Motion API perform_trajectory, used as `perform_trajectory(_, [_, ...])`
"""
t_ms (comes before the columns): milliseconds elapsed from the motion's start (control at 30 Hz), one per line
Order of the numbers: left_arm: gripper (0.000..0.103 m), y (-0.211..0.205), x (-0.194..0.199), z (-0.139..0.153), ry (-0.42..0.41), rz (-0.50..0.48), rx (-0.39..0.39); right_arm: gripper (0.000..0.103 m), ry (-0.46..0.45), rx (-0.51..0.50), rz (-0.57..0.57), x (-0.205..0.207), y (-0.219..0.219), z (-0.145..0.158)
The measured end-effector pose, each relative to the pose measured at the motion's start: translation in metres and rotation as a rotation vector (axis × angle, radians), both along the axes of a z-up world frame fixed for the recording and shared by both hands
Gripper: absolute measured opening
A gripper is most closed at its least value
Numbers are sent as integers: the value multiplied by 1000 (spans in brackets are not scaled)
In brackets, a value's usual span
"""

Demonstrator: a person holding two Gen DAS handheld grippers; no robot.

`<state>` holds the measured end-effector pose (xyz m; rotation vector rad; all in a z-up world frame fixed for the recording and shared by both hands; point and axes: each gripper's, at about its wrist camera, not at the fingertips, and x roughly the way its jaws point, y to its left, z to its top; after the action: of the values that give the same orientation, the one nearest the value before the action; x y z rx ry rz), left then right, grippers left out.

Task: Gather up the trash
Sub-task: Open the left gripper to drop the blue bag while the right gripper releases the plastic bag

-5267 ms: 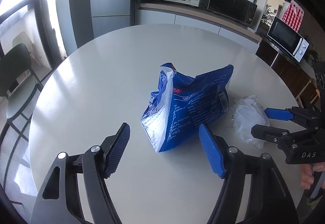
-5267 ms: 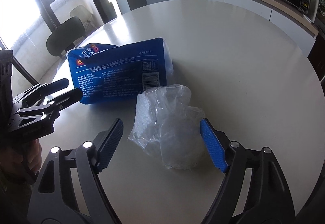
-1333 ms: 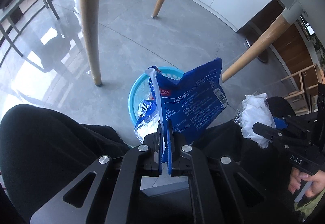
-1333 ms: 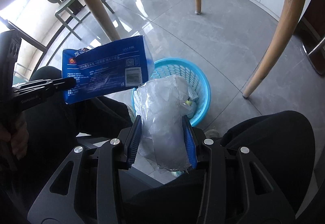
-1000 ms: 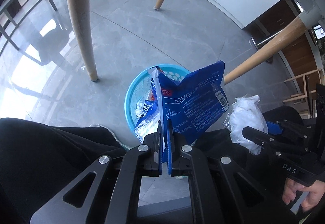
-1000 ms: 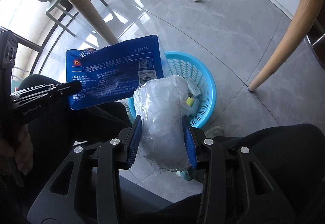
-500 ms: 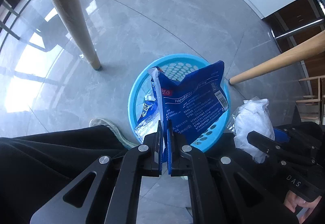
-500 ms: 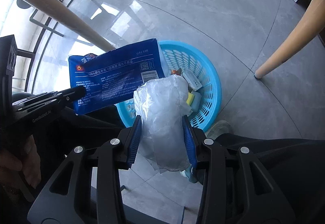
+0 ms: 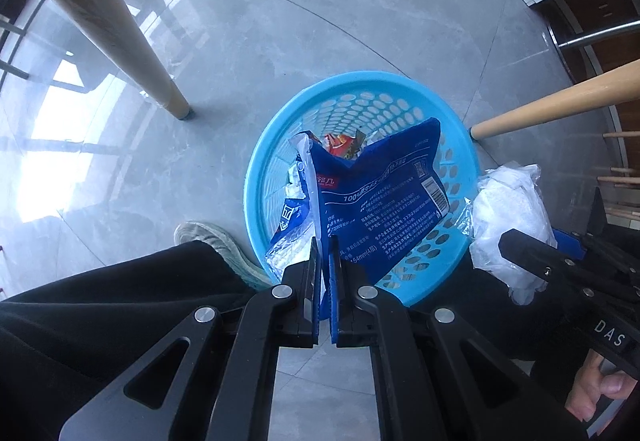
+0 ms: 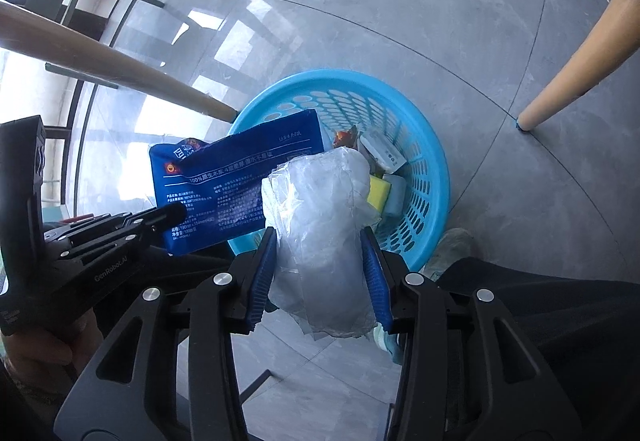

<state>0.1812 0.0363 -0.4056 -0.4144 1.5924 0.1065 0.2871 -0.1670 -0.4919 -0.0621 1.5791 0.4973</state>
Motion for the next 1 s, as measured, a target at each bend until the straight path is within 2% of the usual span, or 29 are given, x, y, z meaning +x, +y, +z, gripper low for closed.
perform_trajectory(33, [7, 0, 0, 0, 0, -2, -16, 46, 1, 3, -5, 0, -1, -1])
perform_trajectory(67, [17, 0, 0, -1, -2, -2, -21, 51, 4, 3, -10, 1, -2, -1])
perform_trajectory(133, [29, 2, 0, 2, -14, 8, -21, 53, 9, 0, -16, 0, -2, -2])
perform_trajectory(233, [29, 7, -2, 6, -26, 34, 1, 59, 14, -11, -14, 0, -1, -1])
perform_trajectory(333, [29, 8, -7, 14, -34, 46, -10, 60, 4, -29, 3, -3, 2, 3])
perform_trajectory(500, [32, -1, -21, 40, -58, 14, 34, 61, -22, -49, 27, -13, 0, 19])
perform_trajectory(567, [42, -4, -28, 52, -80, 7, 26, 65, -39, -43, 44, -19, -1, 30])
perform_trajectory(733, [52, -18, -49, 87, -173, -43, 69, 68, -117, -39, 114, -41, 0, 60])
perform_trajectory(867, [58, -28, -61, 109, -229, -73, 126, 72, -148, -19, 124, -54, -6, 82])
perform_trajectory(1000, [59, -32, -71, 122, -253, -98, 142, 73, -173, 17, 134, -67, -14, 106])
